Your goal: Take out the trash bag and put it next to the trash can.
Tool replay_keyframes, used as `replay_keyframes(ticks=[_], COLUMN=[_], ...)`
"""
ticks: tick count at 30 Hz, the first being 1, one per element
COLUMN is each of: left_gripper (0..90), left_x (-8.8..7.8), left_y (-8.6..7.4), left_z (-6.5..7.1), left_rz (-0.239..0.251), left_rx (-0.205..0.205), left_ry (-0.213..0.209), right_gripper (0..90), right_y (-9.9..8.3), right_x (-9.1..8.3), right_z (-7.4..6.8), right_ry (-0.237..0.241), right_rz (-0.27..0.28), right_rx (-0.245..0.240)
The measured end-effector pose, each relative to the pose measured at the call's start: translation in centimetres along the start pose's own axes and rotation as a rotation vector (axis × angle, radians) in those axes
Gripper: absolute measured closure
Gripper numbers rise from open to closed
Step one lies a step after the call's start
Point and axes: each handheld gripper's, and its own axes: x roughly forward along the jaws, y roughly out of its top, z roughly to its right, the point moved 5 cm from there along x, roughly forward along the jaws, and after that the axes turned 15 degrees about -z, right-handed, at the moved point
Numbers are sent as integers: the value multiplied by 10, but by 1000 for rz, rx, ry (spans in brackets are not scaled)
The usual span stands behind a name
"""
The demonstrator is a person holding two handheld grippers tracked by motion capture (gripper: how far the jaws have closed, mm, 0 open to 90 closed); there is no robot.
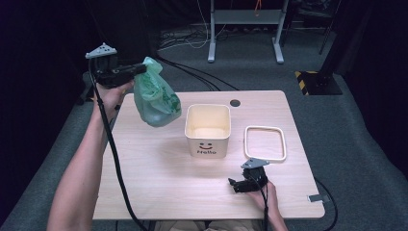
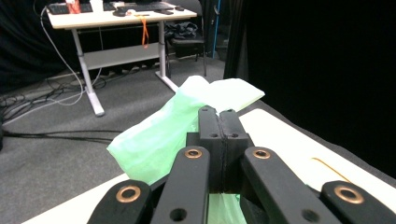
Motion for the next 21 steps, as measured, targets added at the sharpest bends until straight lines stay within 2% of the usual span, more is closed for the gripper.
replay_keyframes(ticks=[8, 13, 21], left_gripper=[900, 900, 900], left_x=[10, 20, 33], left_y=[-14, -26, -43], left_z=[-10, -15, -21], left_rz=[-27, -60, -80], left_rx=[-28, -34, -58], left_ry=[20, 35, 51], right_gripper=[112, 112, 113], right_y=[0, 0, 0], right_x=[0, 0, 0], right_z=[0, 0, -1], right_ry=[-3, -5, -7], right_rz=[0, -1, -2], right_rx=[0, -1, 0])
